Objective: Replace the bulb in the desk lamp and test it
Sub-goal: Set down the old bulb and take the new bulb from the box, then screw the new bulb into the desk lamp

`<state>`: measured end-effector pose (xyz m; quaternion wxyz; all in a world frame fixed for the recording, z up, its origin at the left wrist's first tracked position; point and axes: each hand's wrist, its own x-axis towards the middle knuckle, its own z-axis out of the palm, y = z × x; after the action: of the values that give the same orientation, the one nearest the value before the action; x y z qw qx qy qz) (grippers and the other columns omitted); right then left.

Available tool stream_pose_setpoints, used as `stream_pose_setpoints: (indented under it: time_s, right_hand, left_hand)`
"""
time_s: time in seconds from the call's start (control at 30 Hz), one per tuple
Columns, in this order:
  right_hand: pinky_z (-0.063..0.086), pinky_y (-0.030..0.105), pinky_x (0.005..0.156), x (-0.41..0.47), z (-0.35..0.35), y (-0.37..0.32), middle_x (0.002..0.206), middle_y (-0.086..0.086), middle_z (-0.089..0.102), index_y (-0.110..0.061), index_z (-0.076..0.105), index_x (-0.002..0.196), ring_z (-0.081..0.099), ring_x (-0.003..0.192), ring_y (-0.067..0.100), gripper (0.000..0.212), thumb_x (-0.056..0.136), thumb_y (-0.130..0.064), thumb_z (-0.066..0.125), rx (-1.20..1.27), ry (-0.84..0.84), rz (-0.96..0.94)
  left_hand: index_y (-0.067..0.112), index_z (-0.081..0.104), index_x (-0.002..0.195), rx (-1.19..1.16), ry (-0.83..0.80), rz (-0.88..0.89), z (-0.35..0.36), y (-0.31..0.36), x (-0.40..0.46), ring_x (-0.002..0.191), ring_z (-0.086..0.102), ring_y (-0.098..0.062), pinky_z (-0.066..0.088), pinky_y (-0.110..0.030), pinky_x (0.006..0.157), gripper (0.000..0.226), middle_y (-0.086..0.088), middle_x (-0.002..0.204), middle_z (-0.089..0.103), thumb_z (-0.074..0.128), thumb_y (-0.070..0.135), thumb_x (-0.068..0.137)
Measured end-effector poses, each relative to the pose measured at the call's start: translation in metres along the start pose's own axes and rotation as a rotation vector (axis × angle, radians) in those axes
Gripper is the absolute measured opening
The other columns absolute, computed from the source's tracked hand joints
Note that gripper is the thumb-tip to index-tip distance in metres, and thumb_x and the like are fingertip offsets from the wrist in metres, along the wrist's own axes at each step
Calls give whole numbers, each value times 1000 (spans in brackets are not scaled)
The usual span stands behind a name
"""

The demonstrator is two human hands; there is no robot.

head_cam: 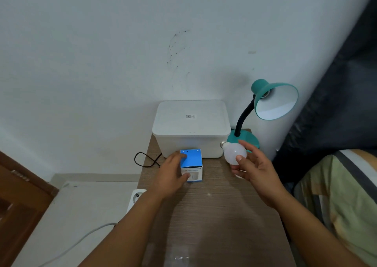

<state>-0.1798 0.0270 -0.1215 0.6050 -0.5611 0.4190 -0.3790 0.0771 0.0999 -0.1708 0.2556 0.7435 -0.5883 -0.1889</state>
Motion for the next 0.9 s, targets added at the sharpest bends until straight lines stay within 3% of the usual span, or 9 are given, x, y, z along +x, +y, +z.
stream_pose_setpoints:
  time_s: [0.1, 0.2, 0.3, 0.43, 0.57, 0.63, 0.77, 0.9]
  right_hand:
    - [60, 37, 85, -10, -8, -6, 125, 2, 60, -44, 57, 124, 71, 99, 21, 44, 92, -14, 65, -22, 41, -53]
    - [57, 20, 77, -24, -16, -14, 124, -10, 57, -35, 53, 132, 67, 102, 2, 62, 81, -6, 76, -83, 60, -128]
    - [54, 14, 75, -33, -25, -18, 122, -11, 57, -25, 52, 131, 67, 99, -1, 68, 74, 0, 80, -102, 91, -194]
    - [58, 22, 79, -35, -45, -19, 122, -7, 60, -34, 56, 125, 70, 100, 12, 68, 71, -5, 85, -139, 136, -256]
    - [59, 35, 87, -28, -70, -19, 122, -9, 63, -40, 55, 125, 69, 104, 13, 65, 72, -15, 85, -178, 185, -296]
    - [58, 37, 88, -22, -82, -24, 122, -9, 64, -45, 53, 125, 68, 105, 12, 65, 74, -20, 85, -208, 235, -324]
    - [56, 22, 83, -7, -98, -40, 116, -15, 61, -54, 45, 119, 63, 102, -2, 63, 78, -25, 82, -258, 349, -381]
    - [56, 26, 87, 17, -109, -44, 128, -8, 55, -43, 48, 128, 61, 108, 8, 62, 78, -29, 82, -287, 399, -460]
  left_hand:
    - [21, 46, 143, 3, 41, 27, -5, 8, -8, 143, 36, -19, 36, -34, 113, 57, -1, 156, 38, 70, 22, 91]
    - [23, 52, 139, -15, 119, 82, -7, 18, -14, 143, 38, -18, 29, -24, 110, 51, 1, 155, 40, 69, 18, 91]
    - [25, 56, 135, -24, 166, 160, -7, 37, -15, 139, 42, -14, 30, -21, 107, 46, 2, 151, 45, 69, 18, 91]
    - [27, 53, 137, -52, 171, 275, -5, 74, -6, 134, 44, -7, 37, -27, 111, 47, 6, 148, 46, 68, 26, 92]
    - [25, 49, 140, -73, 115, 374, -3, 118, 14, 127, 31, 10, 15, 3, 104, 53, 9, 146, 45, 69, 25, 91]
    - [26, 46, 142, -85, 82, 396, -3, 139, 29, 122, 30, 14, 15, 8, 99, 60, 9, 145, 45, 72, 23, 88]
    - [32, 35, 148, -87, 25, 401, 0, 174, 64, 123, 32, 11, 21, 2, 99, 79, 11, 150, 40, 78, 21, 83]
    - [34, 23, 155, -88, 30, 422, 6, 199, 93, 142, 33, -8, 25, -18, 113, 98, 6, 158, 33, 81, 16, 79]
